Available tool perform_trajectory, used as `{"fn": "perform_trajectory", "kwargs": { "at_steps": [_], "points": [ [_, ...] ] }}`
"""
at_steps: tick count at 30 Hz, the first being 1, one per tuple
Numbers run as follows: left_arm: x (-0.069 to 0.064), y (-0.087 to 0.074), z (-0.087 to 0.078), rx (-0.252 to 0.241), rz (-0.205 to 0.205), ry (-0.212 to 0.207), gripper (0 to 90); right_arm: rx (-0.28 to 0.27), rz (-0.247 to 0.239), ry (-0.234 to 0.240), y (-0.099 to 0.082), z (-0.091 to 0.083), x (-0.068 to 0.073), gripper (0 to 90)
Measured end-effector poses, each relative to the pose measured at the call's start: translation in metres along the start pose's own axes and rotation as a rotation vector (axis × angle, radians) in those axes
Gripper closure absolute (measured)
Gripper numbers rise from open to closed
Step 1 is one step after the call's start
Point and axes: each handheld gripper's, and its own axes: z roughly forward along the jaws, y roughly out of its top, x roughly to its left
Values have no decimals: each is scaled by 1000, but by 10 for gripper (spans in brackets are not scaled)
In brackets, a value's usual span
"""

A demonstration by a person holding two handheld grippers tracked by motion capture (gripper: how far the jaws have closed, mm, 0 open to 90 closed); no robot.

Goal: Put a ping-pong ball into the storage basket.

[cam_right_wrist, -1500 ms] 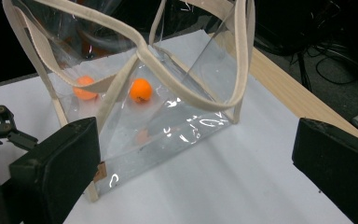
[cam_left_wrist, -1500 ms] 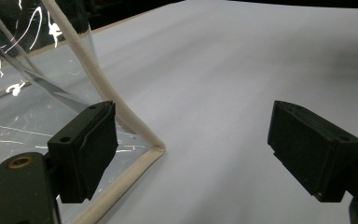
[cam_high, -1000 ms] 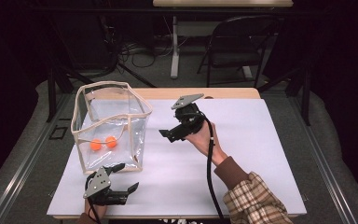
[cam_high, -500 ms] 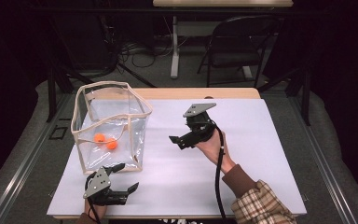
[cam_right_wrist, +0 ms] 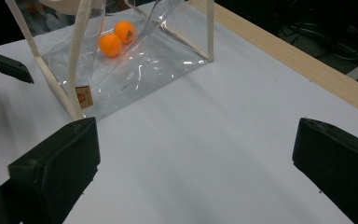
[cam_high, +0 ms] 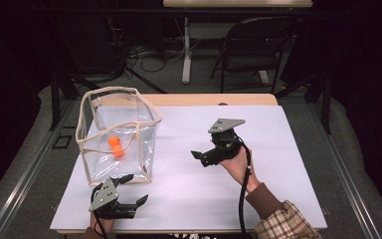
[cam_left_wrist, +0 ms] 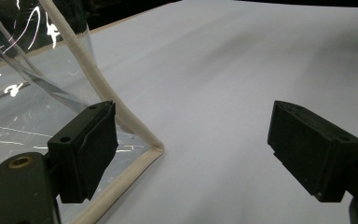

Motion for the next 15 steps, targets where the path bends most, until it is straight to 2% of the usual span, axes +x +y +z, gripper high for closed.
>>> {"fn": "perform_trajectory", "kwargs": {
  "at_steps": [3,15],
  "points": [
    [0,0,0,0,-1,0,159,3,4,-9,-10,-5,1,1],
    [0,0,0,2,-1,0,159,-8,6,-44,-32,-19,0,1]
  ]
}}
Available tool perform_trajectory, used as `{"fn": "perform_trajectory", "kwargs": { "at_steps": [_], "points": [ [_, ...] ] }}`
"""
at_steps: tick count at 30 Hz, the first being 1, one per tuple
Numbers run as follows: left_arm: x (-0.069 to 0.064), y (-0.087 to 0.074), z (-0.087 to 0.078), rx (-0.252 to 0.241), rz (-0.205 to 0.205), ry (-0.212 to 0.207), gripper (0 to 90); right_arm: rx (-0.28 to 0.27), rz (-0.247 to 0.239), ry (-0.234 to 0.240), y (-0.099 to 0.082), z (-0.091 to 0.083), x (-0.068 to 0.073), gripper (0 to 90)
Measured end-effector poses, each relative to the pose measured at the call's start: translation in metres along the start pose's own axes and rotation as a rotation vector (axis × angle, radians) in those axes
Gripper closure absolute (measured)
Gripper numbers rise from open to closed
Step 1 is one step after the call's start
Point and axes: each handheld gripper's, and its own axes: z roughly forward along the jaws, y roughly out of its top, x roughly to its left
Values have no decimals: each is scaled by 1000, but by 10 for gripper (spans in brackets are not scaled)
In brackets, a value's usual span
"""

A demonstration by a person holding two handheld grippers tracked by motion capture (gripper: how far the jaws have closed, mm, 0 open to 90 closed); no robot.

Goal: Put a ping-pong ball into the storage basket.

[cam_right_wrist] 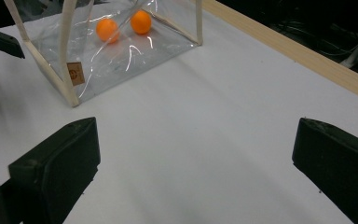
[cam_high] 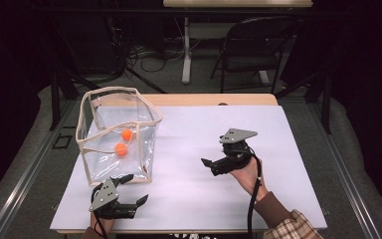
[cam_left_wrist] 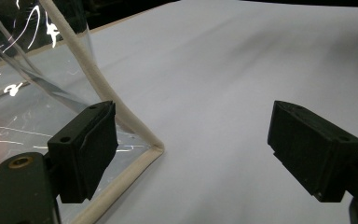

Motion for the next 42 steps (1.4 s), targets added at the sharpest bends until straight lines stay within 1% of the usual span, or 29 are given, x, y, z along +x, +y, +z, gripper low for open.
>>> {"fn": "perform_trajectory", "kwargs": {
  "at_steps": [1,3,4,8,10,18,23,24,25,27,32,42],
  "points": [
    [0,0,0,0,0,0,159,-5,7,-7,-6,-3,0,1],
    [0,0,0,1,-1,0,159,-6,9,-8,-8,-4,0,1],
    [0,0,0,1,-1,1,159,-8,6,-18,-13,-7,0,1],
    [0,0,1,1,1,0,159,-10,10,-24,-19,-10,0,1],
    [0,0,1,3,2,-2,159,-20,5,-35,-24,-15,1,1],
    [0,0,2,4,0,-4,159,-38,11,-49,-34,-24,1,1],
    [0,0,2,5,-1,-6,159,-38,11,-49,-34,-24,1,1],
    [0,0,2,5,-1,-6,159,-38,13,-57,-47,-28,3,1],
    [0,0,2,4,0,-6,159,-39,18,-60,-52,-30,3,2],
    [0,0,2,5,0,-5,159,-40,18,-62,-53,-31,4,2],
    [0,0,2,3,-1,-3,159,-44,14,-88,-64,-35,5,8],
    [-1,-1,2,2,0,-1,159,-46,14,-92,-80,-41,7,0]
  ]
}}
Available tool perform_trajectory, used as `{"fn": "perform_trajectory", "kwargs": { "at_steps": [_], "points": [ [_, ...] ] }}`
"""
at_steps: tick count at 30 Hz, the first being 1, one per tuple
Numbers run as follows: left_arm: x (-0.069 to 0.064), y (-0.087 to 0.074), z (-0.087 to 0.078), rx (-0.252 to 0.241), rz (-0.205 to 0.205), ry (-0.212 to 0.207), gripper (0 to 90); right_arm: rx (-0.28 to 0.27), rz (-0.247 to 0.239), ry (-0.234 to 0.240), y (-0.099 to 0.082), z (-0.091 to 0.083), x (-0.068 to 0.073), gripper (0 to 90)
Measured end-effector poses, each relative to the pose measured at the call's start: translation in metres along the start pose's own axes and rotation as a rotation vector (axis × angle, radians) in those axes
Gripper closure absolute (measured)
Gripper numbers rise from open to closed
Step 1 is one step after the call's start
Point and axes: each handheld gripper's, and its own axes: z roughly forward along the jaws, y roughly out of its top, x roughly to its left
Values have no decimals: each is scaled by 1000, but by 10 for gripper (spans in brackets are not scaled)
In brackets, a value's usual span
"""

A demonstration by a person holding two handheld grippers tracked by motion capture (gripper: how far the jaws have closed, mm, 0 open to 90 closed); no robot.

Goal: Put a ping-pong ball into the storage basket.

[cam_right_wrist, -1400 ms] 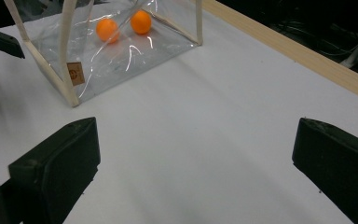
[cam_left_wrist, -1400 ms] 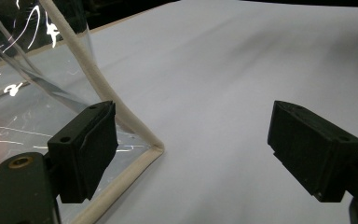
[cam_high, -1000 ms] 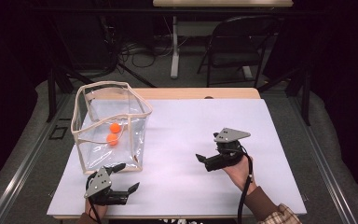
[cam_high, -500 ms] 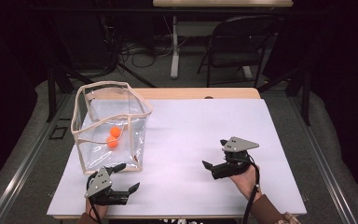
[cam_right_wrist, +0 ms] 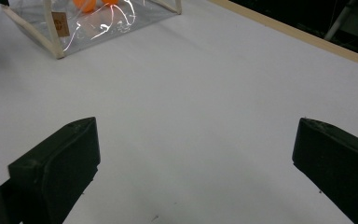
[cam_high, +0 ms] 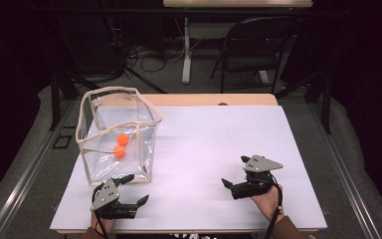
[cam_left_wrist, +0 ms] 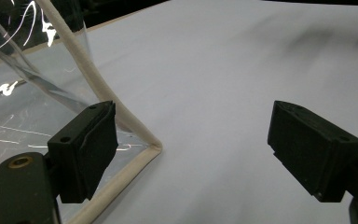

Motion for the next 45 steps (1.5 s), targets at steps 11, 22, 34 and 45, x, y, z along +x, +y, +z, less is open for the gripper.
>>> {"fn": "perform_trajectory", "kwargs": {
  "at_steps": [11,22,34,45],
  "points": [
    [0,0,0,5,2,-4,159,-4,3,-15,-23,-5,3,0],
    [0,0,0,8,2,-5,159,-15,1,-30,-35,-10,6,0],
    [0,0,0,10,5,-6,159,-12,-19,-35,-47,-15,12,0],
    [0,0,1,17,4,-9,159,-26,-35,-82,-54,-21,13,2]
  ]
}}
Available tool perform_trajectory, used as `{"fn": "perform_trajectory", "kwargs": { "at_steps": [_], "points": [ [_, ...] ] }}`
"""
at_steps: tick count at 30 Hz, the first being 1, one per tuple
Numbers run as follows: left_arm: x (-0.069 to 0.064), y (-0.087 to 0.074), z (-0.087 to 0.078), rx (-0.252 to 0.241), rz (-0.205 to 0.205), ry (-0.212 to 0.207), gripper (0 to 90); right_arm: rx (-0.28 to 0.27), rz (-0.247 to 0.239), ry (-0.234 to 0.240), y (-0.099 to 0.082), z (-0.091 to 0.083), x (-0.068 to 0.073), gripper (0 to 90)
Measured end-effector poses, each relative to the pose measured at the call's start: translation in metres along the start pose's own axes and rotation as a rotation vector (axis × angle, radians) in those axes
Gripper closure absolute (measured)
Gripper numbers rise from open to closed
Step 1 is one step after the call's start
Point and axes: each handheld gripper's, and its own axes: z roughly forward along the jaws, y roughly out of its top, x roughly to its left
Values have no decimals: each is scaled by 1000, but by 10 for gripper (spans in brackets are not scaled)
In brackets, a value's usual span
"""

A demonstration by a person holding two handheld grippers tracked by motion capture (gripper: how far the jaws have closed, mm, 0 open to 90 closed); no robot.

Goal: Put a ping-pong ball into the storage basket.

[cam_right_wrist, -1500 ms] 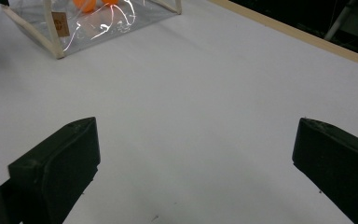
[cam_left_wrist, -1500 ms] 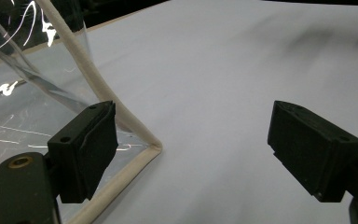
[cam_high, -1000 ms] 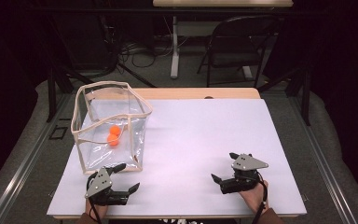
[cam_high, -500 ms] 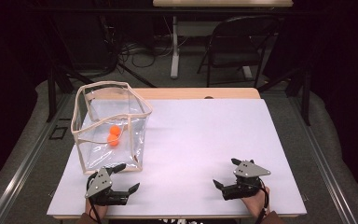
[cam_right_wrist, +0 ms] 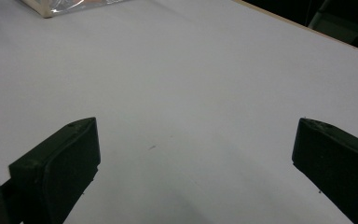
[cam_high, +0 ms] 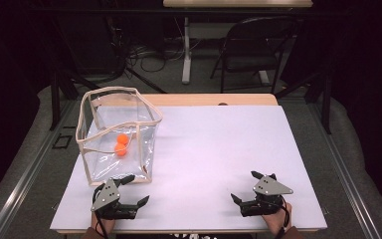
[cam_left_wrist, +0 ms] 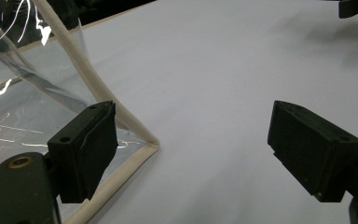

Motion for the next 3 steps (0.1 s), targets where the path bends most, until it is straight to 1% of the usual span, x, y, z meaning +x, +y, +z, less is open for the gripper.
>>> {"fn": "perform_trajectory", "kwargs": {
  "at_steps": [3],
  "points": [
    [1,0,1,11,-6,-1,159,-4,6,1,-1,-1,-1,3]
  ]
}}
